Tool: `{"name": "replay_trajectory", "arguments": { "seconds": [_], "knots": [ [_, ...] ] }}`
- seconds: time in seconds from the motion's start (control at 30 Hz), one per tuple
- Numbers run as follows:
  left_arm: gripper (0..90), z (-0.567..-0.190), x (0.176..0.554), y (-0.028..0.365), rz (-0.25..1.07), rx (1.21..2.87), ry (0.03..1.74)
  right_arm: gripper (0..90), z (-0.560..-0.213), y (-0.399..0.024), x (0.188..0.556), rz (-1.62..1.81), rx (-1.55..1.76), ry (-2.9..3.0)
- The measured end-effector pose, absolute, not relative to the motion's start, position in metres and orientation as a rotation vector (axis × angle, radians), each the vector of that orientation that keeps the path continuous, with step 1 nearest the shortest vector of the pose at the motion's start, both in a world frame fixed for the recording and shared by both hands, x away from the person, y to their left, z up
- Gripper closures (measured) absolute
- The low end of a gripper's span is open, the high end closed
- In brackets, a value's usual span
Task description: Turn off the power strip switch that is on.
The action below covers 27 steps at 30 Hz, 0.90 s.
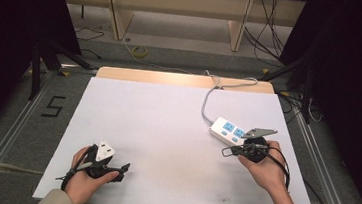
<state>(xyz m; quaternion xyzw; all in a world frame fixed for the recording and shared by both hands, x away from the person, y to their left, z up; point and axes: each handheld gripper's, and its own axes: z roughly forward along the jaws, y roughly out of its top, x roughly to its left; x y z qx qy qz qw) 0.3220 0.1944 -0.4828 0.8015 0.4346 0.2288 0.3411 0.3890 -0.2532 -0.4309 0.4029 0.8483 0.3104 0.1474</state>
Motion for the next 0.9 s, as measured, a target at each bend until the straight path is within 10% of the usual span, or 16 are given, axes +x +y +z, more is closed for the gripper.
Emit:
{"name": "replay_trajectory", "arguments": {
  "seconds": [0.9],
  "knots": [
    [16.2, -0.483, 0.322, 0.194, 0.593, 2.091, 1.129, 64.0, -0.450, -0.247, 0.365, 0.958, 1.065, 2.524]
  ]
}}
